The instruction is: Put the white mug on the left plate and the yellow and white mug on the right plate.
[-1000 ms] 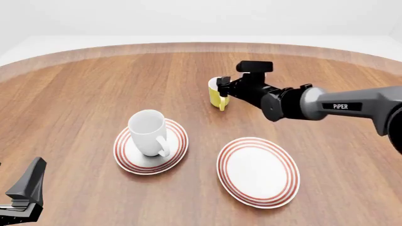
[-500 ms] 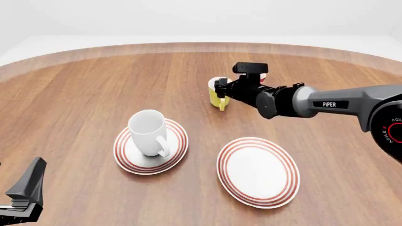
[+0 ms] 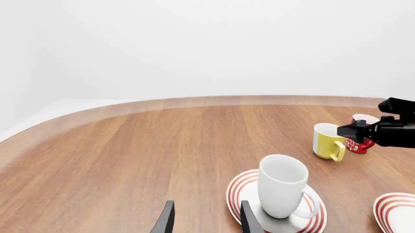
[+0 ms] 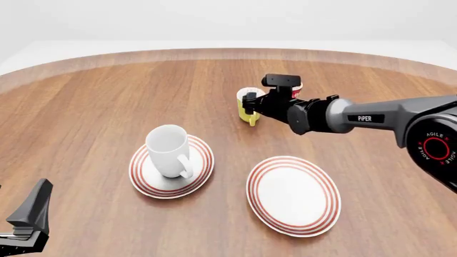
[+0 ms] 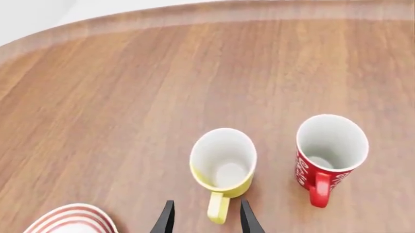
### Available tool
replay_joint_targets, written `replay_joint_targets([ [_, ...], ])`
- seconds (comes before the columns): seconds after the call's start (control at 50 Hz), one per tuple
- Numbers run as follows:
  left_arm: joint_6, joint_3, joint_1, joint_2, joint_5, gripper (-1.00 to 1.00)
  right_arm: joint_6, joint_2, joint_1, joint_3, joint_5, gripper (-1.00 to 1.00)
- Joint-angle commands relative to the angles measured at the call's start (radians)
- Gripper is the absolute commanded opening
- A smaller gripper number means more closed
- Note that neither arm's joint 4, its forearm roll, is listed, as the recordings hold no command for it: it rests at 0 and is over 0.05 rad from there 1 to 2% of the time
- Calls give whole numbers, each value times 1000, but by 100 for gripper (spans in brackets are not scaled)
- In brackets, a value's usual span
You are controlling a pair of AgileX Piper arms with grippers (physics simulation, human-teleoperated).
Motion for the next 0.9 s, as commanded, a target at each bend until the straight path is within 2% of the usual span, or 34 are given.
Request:
replay_joint_targets([
  [0.02,0,0,0,0,0,100,7,16,-7,-16,10,100],
  [0.9,0,0,0,0,0,100,31,101,-2,-86,83,100],
])
